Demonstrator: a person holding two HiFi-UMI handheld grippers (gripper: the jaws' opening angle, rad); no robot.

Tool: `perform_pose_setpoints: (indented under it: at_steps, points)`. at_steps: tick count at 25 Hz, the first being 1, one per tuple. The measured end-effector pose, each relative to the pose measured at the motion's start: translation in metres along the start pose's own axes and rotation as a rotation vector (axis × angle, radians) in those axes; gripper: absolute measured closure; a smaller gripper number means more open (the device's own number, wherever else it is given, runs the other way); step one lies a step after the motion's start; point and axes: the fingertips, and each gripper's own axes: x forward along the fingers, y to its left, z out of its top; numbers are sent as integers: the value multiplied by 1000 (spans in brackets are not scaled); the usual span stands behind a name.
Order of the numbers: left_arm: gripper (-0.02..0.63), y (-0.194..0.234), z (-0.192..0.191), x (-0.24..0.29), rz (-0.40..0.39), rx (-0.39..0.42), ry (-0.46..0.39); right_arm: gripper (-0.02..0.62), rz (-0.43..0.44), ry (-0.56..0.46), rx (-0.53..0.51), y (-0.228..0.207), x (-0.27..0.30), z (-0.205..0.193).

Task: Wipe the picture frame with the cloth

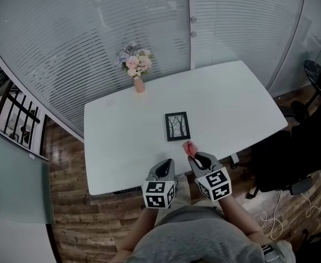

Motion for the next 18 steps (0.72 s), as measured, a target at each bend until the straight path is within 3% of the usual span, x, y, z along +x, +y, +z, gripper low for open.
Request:
perform_pose_setpoints:
  at_steps: [18]
  points:
    - [603,3,7,7,-2,-9,1,558,-23,-32,22,-12,-1,10]
